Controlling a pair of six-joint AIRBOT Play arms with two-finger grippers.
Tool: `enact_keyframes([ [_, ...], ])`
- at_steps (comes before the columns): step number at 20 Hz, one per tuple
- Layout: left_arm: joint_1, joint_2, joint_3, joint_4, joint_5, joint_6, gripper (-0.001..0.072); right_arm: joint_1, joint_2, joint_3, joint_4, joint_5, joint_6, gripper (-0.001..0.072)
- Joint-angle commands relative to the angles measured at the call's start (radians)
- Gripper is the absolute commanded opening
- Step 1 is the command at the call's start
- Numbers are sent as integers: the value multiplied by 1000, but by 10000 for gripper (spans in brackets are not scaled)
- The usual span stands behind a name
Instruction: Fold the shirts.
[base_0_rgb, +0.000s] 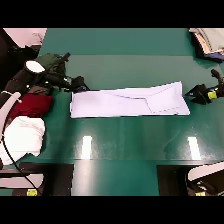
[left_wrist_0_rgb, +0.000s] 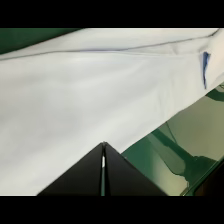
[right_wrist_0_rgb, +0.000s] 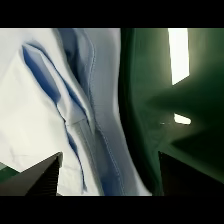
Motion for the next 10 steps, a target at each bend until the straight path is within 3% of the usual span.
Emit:
enact_keyframes([
  [1, -73, -1, 1, 1, 6, -24, 21, 19, -62, -10, 71, -17, -89, 663],
  [4, -103, -1, 1, 3, 14, -31, 21, 71, -97, 27, 70, 1, -95, 648],
  [5, -111, -1, 1, 7, 14, -48, 21, 93, -103, 36, 70, 17, -95, 606],
  [7, -119, -2, 1, 34, 12, -50, 21, 129, -103, 37, 67, 39, -96, 446],
  [8, -126, -2, 1, 51, 15, -52, 20, 141, -103, 37, 56, 63, -109, 200],
  [9, -133, -2, 1, 67, 23, -63, 20, 150, -102, 37, 43, 90, -133, 56],
  [10, -143, -7, 1, 82, 34, -89, 20, 156, -102, 37, 43, 106, -134, 52],
])
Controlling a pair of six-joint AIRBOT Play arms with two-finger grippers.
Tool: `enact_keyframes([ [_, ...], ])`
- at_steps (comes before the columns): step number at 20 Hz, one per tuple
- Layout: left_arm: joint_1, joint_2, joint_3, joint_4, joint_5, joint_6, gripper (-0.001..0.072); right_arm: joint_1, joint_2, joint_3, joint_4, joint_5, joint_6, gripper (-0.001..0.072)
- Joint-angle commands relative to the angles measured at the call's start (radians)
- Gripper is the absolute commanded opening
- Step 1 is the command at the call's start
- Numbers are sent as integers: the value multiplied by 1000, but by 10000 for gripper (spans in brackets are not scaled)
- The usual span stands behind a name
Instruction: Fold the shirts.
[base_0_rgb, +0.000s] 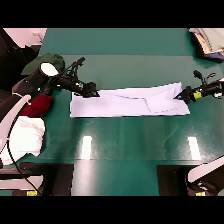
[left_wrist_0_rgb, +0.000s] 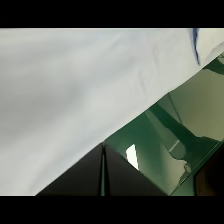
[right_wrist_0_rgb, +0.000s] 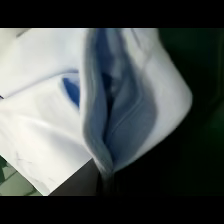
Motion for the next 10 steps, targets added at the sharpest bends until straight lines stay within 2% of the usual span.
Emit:
enact_keyframes([
  [1, -34, -11, 2, 48, 34, -50, 20, 31, 0, 5, 6, 78, -28, 16],
  [5, -92, -94, 56, 44, 91, -50, 20, 50, 115, 5, 14, 58, 26, 15],
  [10, -175, -325, 351, 41, 87, -65, 20, 157, 294, 135, 14, 51, 148, 14],
])
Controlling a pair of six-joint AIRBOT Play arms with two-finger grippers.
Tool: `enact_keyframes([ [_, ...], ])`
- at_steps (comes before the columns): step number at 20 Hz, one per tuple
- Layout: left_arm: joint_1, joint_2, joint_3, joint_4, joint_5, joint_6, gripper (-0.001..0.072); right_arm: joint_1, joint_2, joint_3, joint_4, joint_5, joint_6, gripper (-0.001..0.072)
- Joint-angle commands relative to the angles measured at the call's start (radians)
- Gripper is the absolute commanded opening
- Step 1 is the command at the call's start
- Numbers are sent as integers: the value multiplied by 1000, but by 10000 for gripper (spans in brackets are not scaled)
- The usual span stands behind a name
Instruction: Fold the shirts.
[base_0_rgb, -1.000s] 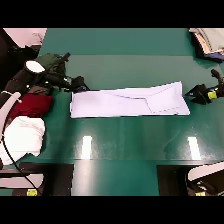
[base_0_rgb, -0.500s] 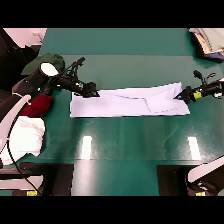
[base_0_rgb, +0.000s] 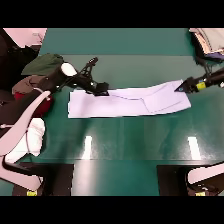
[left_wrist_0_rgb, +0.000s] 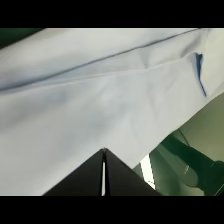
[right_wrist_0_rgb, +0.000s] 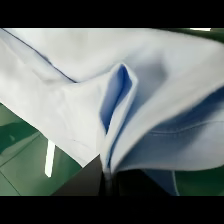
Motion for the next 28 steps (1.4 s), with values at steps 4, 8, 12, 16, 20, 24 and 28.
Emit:
enact_keyframes([
  [4, -105, -265, 305, 1, -4, -27, 20, 198, 109, 284, 2, 21, 203, 14],
  [8, -139, -341, 347, 1, 9, -28, 20, 342, 106, 417, 2, 14, 240, 14],
  [12, -141, -356, 348, -2, 84, -54, 20, 446, 93, 457, 2, -14, 245, 15],
  [16, -141, -356, 348, 19, 84, -56, 20, 505, 93, 427, 1, -32, 240, 14],
  [20, -132, -354, 349, 39, 32, -55, 19, 536, 93, 448, 0, -71, 225, 14],
  [24, -79, -298, 354, 90, -49, -54, 19, 565, 93, 447, 1, -87, 200, 14],
  [28, 16, -162, 354, 249, -130, -54, 20, 613, 92, 446, 0, -109, 195, 14],
])
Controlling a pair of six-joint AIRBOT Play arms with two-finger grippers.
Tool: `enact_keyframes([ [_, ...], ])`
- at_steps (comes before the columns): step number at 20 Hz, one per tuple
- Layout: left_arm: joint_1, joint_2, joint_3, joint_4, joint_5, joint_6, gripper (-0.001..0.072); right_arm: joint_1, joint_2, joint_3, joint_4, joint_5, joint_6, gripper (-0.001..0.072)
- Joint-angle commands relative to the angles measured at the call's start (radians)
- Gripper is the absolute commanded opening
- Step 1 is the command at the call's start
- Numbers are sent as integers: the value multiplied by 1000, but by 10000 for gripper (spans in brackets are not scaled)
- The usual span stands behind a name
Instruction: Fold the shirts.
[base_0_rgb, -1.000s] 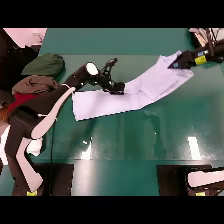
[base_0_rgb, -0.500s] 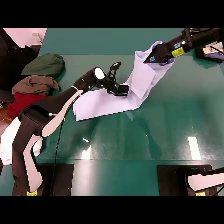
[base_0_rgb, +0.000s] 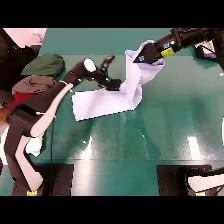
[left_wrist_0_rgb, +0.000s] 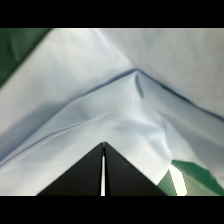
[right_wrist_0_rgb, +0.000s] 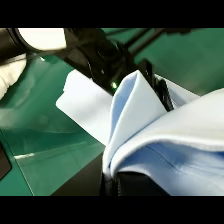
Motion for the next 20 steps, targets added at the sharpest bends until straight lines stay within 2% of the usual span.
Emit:
enact_keyframes([
  [1, 90, 119, 2, 154, -92, 1, 19, 47, -5, 0, 0, -31, -9, 14],
  [6, 272, 313, 2, 270, -201, 4, 20, 176, -90, 1, 3, -102, -37, 15],
  [8, 337, 382, 2, 287, -220, 11, 21, 263, -155, 1, 31, -176, -95, 16],
  [10, 394, 440, 1, 287, -230, 10, 21, 364, -239, 1, 143, -282, -185, 21],
  [11, 414, 459, 2, 287, -238, 10, 21, 418, -283, 1, 203, -346, -247, 137],
  [12, 431, 475, 3, 287, -249, 11, 21, 461, -319, 3, 245, -412, -261, 358],
  [13, 447, 489, 4, 287, -266, 11, 21, 492, -349, 14, 270, -457, -261, 525],
  [14, 459, 497, 3, 287, -284, 12, 21, 502, -364, 31, 274, -467, -260, 604],
  [16, 473, 508, 3, 289, -335, 38, 21, 475, -341, 29, 220, -427, -257, 603],
  [20, 473, 508, 3, 277, -370, 40, 21, 289, -204, -133, -91, -222, -104, 601],
])
